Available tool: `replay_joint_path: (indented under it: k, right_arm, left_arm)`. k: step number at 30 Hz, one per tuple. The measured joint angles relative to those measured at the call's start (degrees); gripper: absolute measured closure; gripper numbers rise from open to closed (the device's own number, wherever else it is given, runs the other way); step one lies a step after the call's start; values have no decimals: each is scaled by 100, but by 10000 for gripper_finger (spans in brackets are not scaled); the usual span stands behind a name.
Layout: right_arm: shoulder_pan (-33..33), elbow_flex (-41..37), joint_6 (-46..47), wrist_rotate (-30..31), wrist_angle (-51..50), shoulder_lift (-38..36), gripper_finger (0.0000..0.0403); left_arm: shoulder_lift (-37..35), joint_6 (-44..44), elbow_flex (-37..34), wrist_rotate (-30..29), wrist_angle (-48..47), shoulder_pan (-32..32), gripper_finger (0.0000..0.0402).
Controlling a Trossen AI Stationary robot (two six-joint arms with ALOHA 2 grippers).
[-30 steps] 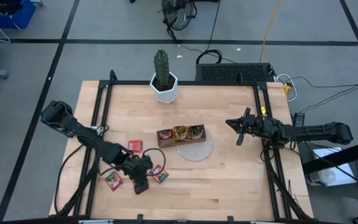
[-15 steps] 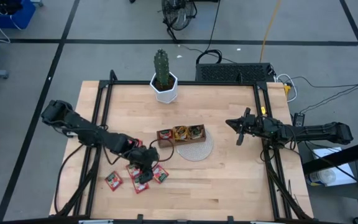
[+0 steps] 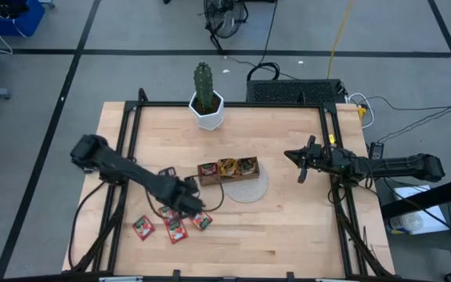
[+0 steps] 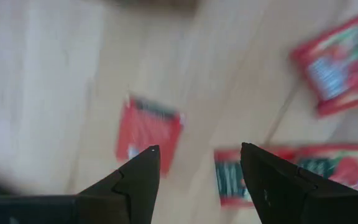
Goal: Pick & Place Tea
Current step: Put the red tea bag into the left section of the wooden organizer
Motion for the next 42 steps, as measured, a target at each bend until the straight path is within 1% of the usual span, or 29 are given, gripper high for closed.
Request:
replay_joint_path:
  k: [3, 6, 7, 10, 15, 18, 22, 28, 32, 36, 42]
  right_arm:
    - [1, 0, -1, 0, 0, 0, 403]
    - [0, 0, -1, 0, 0, 1, 403]
    - [0, 0, 0, -1, 0, 1, 403]
    - [-1, 0, 1, -2, 2, 0, 403]
    - [1, 0, 0, -1, 0, 2, 403]
    - [-1, 0, 1, -2, 0, 2, 403]
    - [-1, 0, 1, 0, 0, 2, 403]
    - [0, 0, 0, -1, 1, 0, 403]
    - [-1, 0, -1, 0, 2, 0, 403]
    - [0, 0, 0, 0, 0, 0, 403]
    - [-1, 0, 0, -2, 2, 1, 403]
  left_arm:
    - [471, -534, -105, 440, -158, -180, 179]
    - [849, -792, -166, 1057, 23, -362, 179]
    - [947, -832, -183, 1137, 104, -433, 179]
    - [1141, -945, -187, 1107, 350, -613, 179]
    - [1191, -1361, -187, 983, 772, -846, 179]
    - [1188, -1666, -197, 968, 769, -975, 179]
    - [1188, -1948, -376, 920, 891, -1125, 179]
    - [1149, -1968, -771, 936, 1478, -1226, 179]
    - [1142, -1963, -990, 1034, 1586, -1215, 179]
    - [1108, -1948, -1226, 1045, 1941, -1204, 179]
    - [1103, -1936, -1323, 1075, 2134, -1166, 179]
